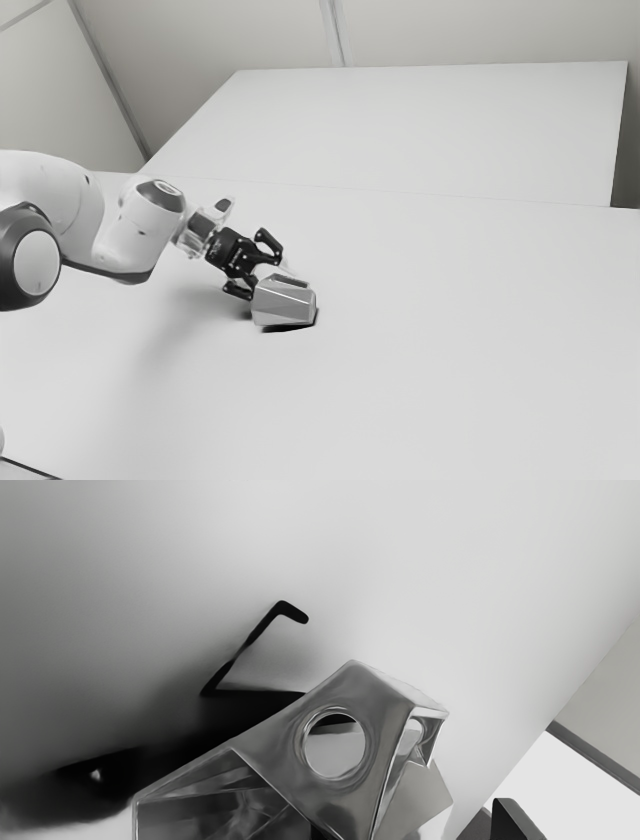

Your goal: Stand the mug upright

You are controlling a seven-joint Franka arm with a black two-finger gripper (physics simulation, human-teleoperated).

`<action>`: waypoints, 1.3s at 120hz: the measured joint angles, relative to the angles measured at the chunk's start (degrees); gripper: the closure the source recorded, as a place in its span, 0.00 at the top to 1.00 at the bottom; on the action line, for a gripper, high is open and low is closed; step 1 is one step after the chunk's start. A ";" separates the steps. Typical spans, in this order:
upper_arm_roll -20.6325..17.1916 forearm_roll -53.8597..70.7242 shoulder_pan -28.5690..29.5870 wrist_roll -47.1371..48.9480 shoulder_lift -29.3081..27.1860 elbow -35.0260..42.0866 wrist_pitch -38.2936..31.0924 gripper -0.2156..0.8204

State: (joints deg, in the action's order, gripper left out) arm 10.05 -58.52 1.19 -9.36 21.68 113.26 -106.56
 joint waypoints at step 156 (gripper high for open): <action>-2.32 51.93 -11.94 6.92 -14.59 1.76 -9.80 0.04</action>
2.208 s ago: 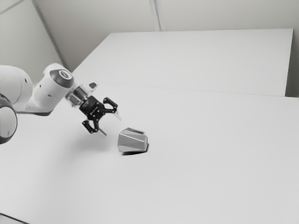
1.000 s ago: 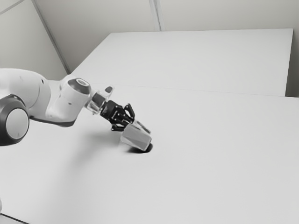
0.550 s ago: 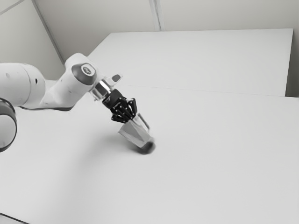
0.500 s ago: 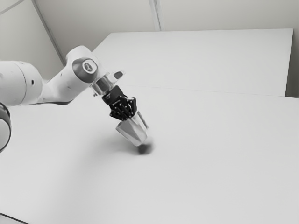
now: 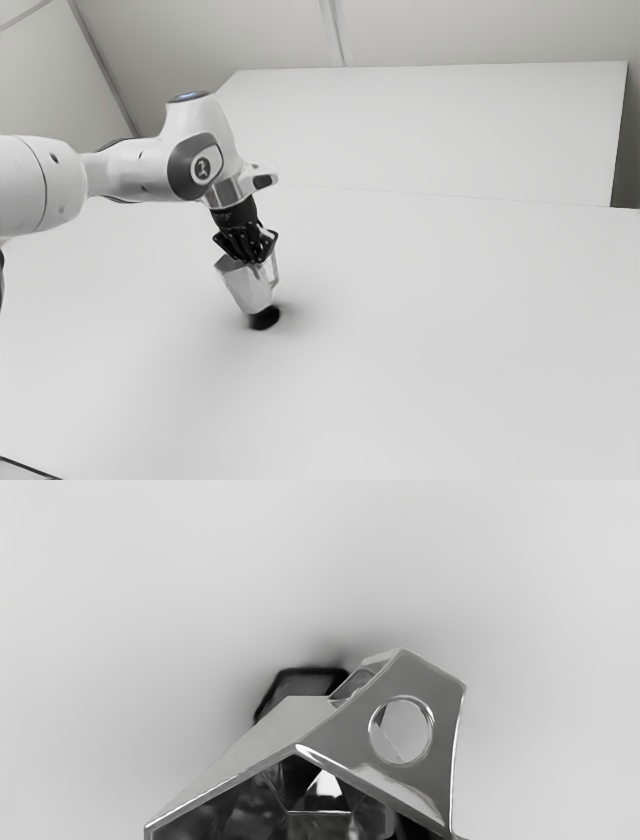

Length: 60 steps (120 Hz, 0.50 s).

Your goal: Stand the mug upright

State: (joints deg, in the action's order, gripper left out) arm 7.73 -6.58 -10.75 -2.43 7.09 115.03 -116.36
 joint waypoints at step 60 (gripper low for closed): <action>-0.19 2.25 -0.02 1.76 2.43 2.00 -4.92 0.16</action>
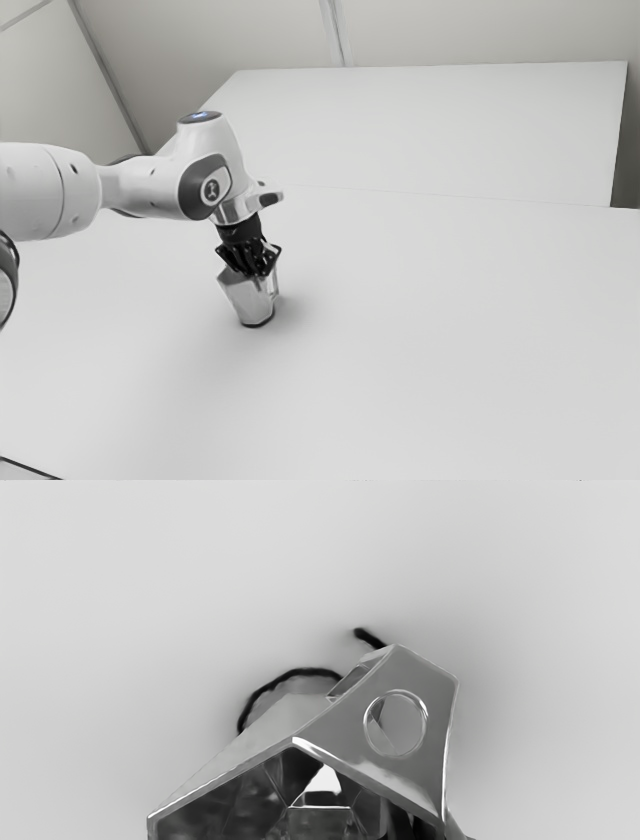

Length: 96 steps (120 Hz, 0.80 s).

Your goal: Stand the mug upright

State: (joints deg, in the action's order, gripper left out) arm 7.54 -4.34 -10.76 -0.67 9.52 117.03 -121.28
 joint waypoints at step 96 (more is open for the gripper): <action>0.45 9.11 -2.04 0.98 -8.48 -17.28 11.81 0.78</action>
State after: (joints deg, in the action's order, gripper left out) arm 7.99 4.78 -12.80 0.30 1.05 99.75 -109.47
